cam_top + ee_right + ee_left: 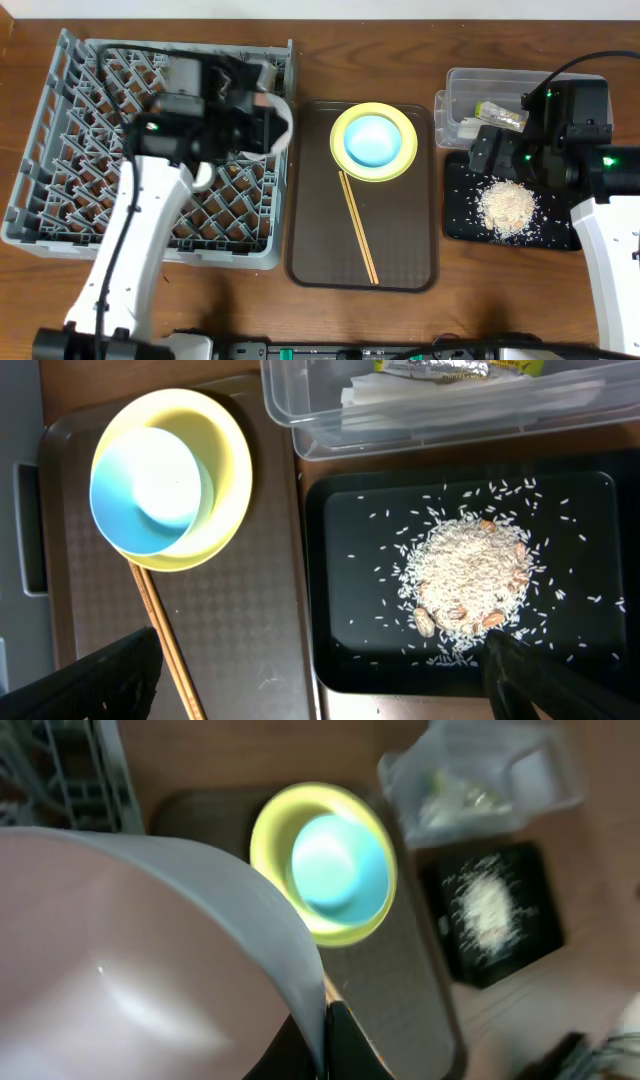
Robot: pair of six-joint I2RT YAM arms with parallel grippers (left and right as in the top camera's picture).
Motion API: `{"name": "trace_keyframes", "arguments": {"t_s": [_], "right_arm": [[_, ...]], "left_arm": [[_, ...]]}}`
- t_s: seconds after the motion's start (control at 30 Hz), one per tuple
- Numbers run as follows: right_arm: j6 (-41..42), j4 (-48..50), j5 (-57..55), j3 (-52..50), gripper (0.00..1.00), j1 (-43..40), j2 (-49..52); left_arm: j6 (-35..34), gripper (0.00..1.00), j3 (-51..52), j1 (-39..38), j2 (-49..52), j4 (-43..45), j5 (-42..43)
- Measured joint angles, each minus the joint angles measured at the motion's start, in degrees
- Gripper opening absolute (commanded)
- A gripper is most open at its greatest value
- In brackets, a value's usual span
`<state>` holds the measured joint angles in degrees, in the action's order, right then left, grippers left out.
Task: Sort waste into correct bins and load items into the dishwasher
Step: 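Lift the white bowl and carry it left over the rack, then lower the white bowl into the rack's upper area and release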
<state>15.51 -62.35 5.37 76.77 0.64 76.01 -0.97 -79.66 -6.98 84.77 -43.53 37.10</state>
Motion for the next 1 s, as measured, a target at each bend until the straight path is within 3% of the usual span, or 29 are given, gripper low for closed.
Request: {"name": "trace_keyframes", "arguments": {"t_s": [0.23,0.5,1.0], "right_arm": [[0.0,-0.1,0.0,0.0,0.99,0.0,0.0],[0.0,-0.1,0.0,0.0,0.99,0.0,0.0],[0.0,-0.2,0.0,0.0,0.97,0.0,0.0]], "left_arm": [[1.5,0.07,0.0,10.3,7.1,6.2,20.2],[0.7,0.07,0.0,18.6,17.7,11.3,36.3],[-1.0,0.07,0.0,24.5,26.4,12.1,47.7]]}}
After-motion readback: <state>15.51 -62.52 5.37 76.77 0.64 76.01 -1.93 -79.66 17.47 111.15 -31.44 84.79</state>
